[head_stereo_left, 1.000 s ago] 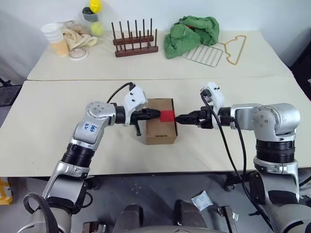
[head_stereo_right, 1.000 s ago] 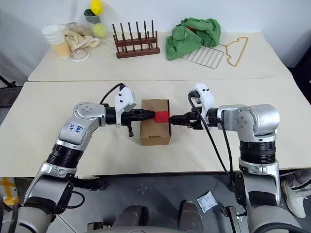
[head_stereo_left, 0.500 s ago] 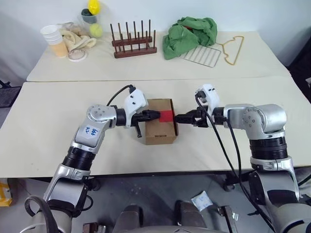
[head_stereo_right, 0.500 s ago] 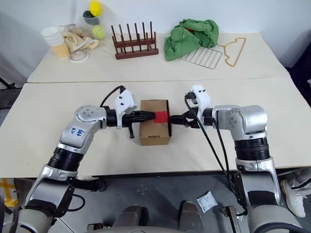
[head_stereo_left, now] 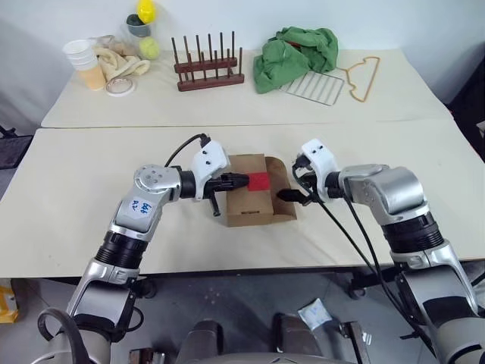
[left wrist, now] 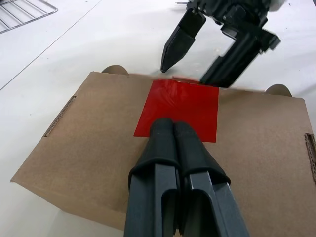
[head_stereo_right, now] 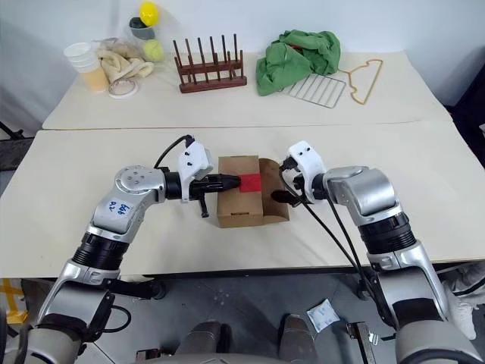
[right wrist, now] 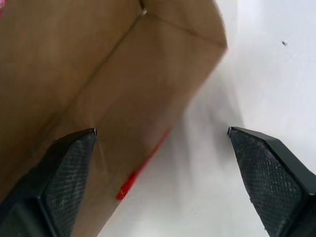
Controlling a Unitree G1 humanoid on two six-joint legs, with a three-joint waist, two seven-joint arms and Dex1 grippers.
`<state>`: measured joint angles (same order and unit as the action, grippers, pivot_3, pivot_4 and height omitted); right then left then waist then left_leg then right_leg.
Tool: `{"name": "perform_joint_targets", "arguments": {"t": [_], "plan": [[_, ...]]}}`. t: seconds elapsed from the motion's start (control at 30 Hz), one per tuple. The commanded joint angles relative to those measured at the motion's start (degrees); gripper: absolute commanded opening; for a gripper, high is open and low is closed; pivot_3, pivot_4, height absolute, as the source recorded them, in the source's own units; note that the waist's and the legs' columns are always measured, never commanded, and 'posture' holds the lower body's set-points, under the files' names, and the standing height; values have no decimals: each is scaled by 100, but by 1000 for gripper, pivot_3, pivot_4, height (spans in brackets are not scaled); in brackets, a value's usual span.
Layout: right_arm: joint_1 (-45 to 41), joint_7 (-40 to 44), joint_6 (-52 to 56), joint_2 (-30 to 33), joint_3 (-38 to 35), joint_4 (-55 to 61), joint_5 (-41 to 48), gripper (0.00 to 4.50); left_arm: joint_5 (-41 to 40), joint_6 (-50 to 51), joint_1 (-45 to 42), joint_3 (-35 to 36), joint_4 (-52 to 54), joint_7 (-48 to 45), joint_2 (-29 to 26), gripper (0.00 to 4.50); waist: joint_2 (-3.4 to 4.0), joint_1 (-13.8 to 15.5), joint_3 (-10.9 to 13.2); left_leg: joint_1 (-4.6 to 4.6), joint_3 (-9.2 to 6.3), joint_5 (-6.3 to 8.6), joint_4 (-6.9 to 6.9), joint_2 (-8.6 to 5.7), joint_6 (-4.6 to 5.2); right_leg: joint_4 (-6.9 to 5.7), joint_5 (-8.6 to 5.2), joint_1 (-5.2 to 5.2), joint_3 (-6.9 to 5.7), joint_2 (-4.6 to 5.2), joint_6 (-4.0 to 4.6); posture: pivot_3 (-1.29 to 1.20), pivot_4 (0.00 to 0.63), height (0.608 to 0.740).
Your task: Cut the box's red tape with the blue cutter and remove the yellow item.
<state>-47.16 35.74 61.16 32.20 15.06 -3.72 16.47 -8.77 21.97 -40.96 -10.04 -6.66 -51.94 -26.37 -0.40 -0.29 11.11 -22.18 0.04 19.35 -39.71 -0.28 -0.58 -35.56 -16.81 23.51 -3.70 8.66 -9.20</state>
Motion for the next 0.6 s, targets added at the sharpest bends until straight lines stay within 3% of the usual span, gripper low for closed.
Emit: {"name": "perform_joint_targets", "arguments": {"t": [0.03,0.2,0.5,0.6], "plan": [[350,171,-500,107,479,228,-362,4467,85,105,164,-133,18,5,-7,0,0,1,-2,0,0,0,0,0,0,0,0,0,0,0,0,0,150,740],[594,410,-923,170,430,382,-518,4467,76,120,147,-122,29,20,-18,0,-13,4,-28,3,0,0,1,0,0,1,0,-3,0,0,0,0,150,740],[-8,947,1083,61,-1099,-35,863,4467,52,90,147,-69,43,13,-53,0,-13,7,-28,1,0,0,1,1,0,4,0,-4,0,0,1,0,150,740],[-206,1003,1438,4,-1212,-268,1066,4467,50,62,139,-56,19,10,-50,0,-13,6,-29,1,0,0,3,2,0,4,-1,-3,-1,0,2,0,150,740]]}}
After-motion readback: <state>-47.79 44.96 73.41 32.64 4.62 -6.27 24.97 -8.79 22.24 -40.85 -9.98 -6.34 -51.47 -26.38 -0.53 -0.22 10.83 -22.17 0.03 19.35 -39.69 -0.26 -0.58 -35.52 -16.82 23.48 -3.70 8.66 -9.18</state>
